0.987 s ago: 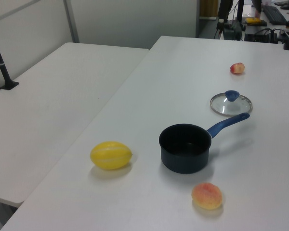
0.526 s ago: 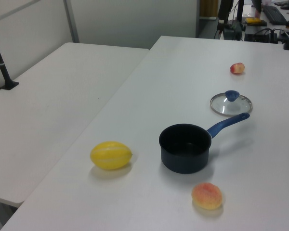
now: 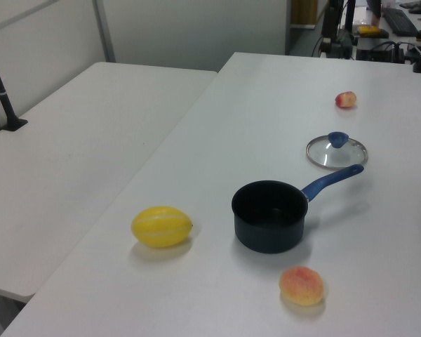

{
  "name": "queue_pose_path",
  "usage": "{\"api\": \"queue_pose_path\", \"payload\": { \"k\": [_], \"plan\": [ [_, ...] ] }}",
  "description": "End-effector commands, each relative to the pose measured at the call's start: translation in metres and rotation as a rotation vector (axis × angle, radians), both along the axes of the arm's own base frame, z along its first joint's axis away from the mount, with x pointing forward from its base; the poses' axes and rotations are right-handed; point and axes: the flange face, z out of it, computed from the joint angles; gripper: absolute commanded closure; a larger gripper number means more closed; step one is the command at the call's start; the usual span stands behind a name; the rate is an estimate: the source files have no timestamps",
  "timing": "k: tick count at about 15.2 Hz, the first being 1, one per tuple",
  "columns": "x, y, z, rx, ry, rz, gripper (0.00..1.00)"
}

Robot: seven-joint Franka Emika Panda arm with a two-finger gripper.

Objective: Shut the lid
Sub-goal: 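Move the open gripper toward the glass lid's blue knob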

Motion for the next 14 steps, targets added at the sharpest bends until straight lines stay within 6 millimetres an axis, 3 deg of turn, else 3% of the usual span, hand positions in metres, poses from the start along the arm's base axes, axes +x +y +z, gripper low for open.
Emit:
{"api": "queue_pose_path", "payload": {
  "k": [1, 8, 12, 14],
  "plan": [
    [-0.010, 0.004, -0.038, -0.023, 0.091, 0.017, 0.00],
    [-0.023, 0.002, -0.125, -0.077, 0.258, 0.034, 0.00],
    [-0.029, 0.002, -0.174, -0.101, 0.255, 0.053, 0.00],
    [-0.032, 0.002, -0.190, -0.109, 0.244, 0.060, 0.00]
  ]
}}
